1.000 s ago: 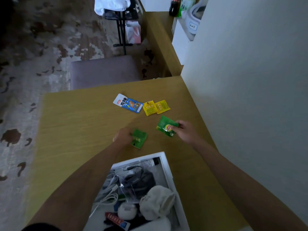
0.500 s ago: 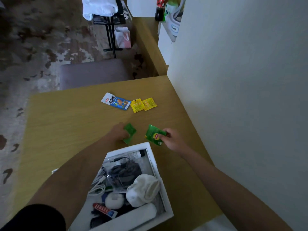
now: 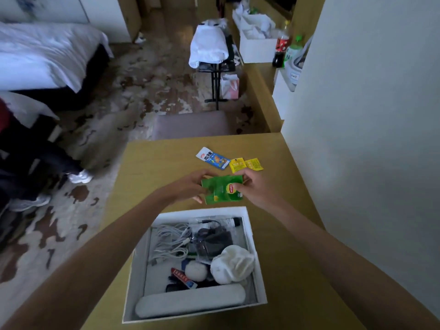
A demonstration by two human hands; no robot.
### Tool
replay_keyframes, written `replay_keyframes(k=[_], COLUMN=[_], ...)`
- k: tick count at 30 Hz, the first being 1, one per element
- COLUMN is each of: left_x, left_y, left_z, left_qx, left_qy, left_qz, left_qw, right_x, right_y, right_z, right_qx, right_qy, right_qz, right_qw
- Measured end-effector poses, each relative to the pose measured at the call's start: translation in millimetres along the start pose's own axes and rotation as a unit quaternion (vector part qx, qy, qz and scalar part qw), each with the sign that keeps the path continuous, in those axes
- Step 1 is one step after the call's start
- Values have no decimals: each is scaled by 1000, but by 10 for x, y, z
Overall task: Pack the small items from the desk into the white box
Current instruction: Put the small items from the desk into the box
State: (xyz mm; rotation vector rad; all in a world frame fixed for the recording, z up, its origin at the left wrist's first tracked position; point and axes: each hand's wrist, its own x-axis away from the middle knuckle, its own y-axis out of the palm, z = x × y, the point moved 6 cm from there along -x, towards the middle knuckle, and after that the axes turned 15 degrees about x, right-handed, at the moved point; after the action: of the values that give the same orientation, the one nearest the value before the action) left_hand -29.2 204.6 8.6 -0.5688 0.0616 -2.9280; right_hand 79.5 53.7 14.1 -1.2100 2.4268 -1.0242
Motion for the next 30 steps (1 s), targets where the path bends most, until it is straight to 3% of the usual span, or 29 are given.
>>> replay_keyframes(k=[8,11,19,25,30], left_x=[1116,1430,1657,1567,1524], left_y=[-252,-326,-230,-114,-75], left_z=[-278,-431,-601,-660,-813], left_qx=[-11,-27,-96,-167,-414], left_qy=[15,21,43,50,81], left_qz=[155,184,131,73,24], left_qw=[988,982,986,982,906], right_x=[53,124,417,575,765], right_y=[767,976,1257,1108,896], right_z=[-718,-858,-873,-705,-420], right_qx=[-53,-23,13,62,42], right_qy=[-72,-93,-106,-61,2], right_qz=[-75,-108,-239,-225,-172], right_qw=[993,989,965,971,984])
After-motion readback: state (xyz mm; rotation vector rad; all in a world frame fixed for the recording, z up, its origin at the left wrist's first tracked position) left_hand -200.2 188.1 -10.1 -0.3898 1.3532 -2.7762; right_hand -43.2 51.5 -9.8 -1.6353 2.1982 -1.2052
